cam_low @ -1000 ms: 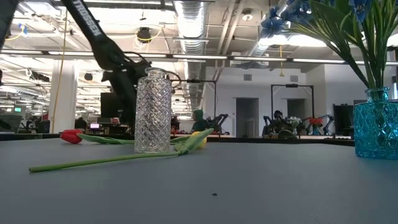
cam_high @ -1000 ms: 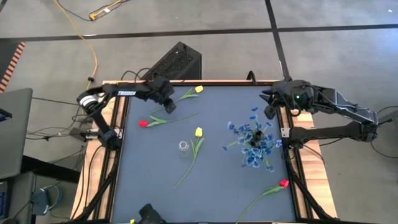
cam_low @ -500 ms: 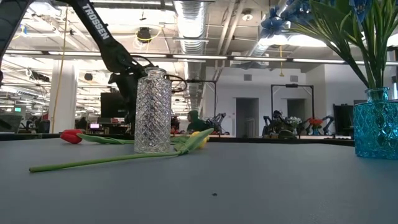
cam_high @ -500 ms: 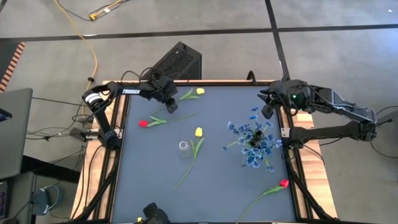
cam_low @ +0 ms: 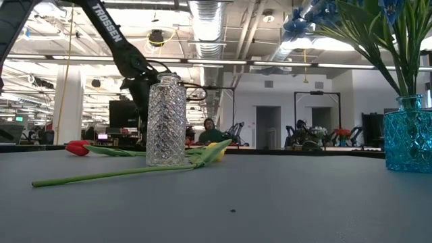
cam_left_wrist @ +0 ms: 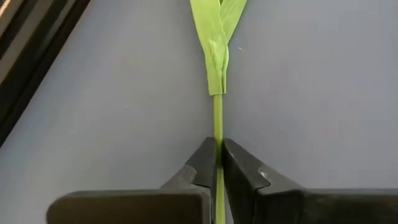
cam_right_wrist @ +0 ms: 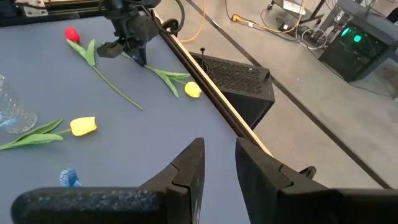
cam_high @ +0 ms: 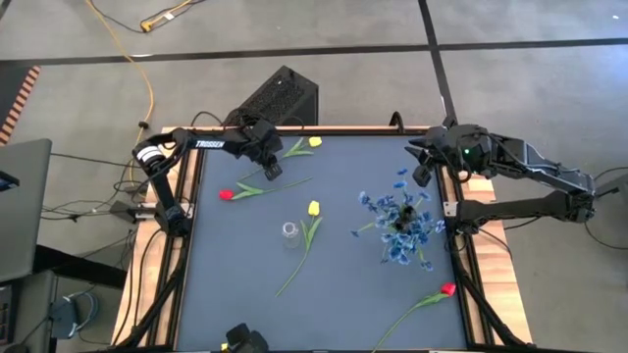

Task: Sort flowers into vase by color
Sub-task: Put the top yellow flower into the transparent vase

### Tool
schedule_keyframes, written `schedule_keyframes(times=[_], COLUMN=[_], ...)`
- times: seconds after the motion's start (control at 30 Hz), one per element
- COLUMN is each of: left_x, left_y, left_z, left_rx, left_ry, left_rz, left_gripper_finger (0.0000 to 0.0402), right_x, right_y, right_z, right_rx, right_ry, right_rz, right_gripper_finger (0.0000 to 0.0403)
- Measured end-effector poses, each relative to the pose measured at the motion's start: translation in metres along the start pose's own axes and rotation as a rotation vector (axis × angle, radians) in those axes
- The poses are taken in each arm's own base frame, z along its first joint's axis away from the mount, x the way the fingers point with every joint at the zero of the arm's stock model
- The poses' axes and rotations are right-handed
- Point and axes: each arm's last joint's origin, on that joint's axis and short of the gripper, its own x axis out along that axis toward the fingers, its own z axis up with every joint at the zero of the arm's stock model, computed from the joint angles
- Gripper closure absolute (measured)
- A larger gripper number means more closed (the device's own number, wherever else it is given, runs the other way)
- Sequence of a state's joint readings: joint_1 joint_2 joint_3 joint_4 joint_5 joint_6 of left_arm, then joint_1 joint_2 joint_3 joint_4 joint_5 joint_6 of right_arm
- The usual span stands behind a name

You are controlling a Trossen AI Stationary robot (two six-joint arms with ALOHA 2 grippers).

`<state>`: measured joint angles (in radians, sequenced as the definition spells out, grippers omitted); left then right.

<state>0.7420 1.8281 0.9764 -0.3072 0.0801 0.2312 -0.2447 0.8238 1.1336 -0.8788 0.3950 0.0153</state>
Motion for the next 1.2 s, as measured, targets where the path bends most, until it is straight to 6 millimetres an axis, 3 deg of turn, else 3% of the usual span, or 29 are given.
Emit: schedule_keyframes(times=[0.17,0.27,0.37,0.57,0.83,1.03,1.2], left_x=[-0.009,-0.026,-0.06,-0.132,-0.19,-0.206,-0.207], left_y=[0.001,-0.001,-0.002,-0.017,-0.057,-0.09,-0.114], left_z=[0.006,0.011,0.024,0.025,-0.006,-0.039,-0.06], left_rx=[0.002,0.004,0.018,0.027,0.051,0.102,0.123], left_ry=[0.006,-0.033,-0.182,-0.494,-1.056,-1.434,-1.592], left_rz=[-0.004,-0.031,-0.039,-0.095,-0.367,-0.571,-0.657], left_gripper_finger=[0.0401,0.0401,0.0401,0.0401,0.0401,0.0401,0.0401], right_x=[0.0,0.0,0.0,0.0,0.0,0.0,0.0], right_y=[0.0,0.0,0.0,0.0,0.0,0.0,0.0], right_z=[0.0,0.0,-0.001,-0.001,-0.001,0.0,0.0], right_rx=[-0.002,-0.002,-0.002,-0.002,-0.001,0.019,0.062], right_ry=[0.002,0.004,0.01,0.01,0.007,0.001,0.001], right_rz=[0.0,0.0,0.0,0.0,0.001,0.001,0.006], right_gripper_finger=[0.0287,0.0287,0.0287,0.0287,0.0287,0.0287,0.0287])
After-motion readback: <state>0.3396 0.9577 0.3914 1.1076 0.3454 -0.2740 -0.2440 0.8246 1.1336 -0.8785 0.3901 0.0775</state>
